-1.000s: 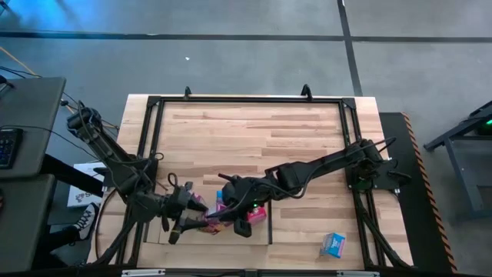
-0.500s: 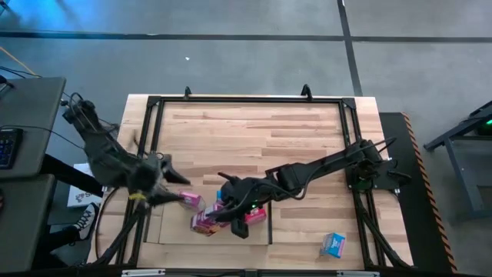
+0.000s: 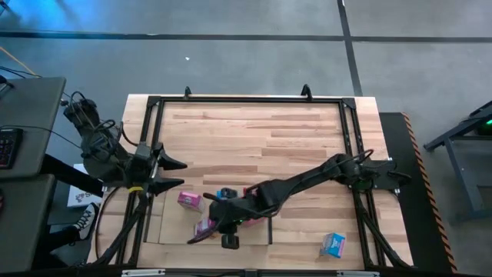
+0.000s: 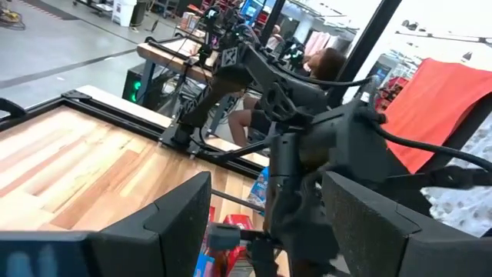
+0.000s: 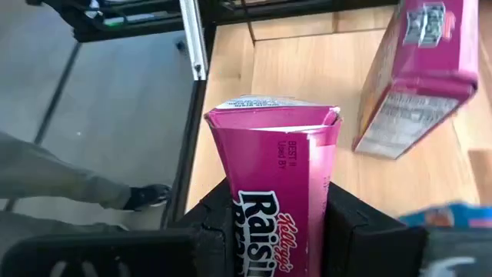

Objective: Stack cereal on shelf
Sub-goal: Put the purple cereal box on the shelf

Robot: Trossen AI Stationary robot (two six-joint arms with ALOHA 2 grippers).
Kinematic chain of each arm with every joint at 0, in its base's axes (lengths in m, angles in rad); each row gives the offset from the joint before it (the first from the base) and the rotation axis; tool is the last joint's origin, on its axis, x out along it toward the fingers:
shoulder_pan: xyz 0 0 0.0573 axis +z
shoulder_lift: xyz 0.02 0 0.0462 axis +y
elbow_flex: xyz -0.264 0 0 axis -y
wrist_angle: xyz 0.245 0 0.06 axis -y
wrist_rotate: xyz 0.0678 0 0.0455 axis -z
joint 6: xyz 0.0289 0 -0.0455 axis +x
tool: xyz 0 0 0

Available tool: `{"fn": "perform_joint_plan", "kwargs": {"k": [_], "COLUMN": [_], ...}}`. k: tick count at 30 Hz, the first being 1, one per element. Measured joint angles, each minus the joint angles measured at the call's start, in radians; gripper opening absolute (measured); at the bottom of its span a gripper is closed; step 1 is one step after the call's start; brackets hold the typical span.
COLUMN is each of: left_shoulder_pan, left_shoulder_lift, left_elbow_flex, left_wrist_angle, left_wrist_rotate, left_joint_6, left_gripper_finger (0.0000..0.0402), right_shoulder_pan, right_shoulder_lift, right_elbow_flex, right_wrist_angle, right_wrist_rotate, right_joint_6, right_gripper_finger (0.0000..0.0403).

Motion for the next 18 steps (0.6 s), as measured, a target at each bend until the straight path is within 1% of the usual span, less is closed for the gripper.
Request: {"fn": "perform_joint_plan", "kwargs": {"k": [2, 3, 5, 10, 18], "left_shoulder_pan": [0.000, 0.000, 0.000, 0.000, 0.001], "left_shoulder_lift": [0.007, 0.009, 0.010, 0.010, 0.010], "left_elbow_flex": [-0.001, -0.001, -0.001, -0.001, -0.001], "left_wrist_angle": [0.003, 0.003, 0.006, 0.013, 0.016], "left_wrist_rotate": [-0.006, -0.007, -0.007, -0.024, -0.029], "left_joint_6": [-0.002, -0.002, -0.003, -0.002, -0.003], "left_gripper_finger": [0.0241, 0.0241, 0.0241, 0.0241, 0.0241], "right_shoulder_pan": [0.003, 0.002, -0.006, -0.020, -0.020], "right_shoulder_lift": [0.056, 0.073, 0.066, 0.063, 0.067], "right_elbow_flex": [0.101, 0.120, 0.067, 0.003, -0.017], "right_wrist_angle": [-0.057, -0.062, 0.014, 0.013, 0.064], "right_wrist_rotate": [0.004, 0.003, -0.011, -0.012, 0.012], "right_joint_6": [-0.028, -0.042, -0.044, -0.025, -0.030], "right_gripper_finger": [0.0094, 0.0094, 0.0094, 0.0094, 0.0094]}}
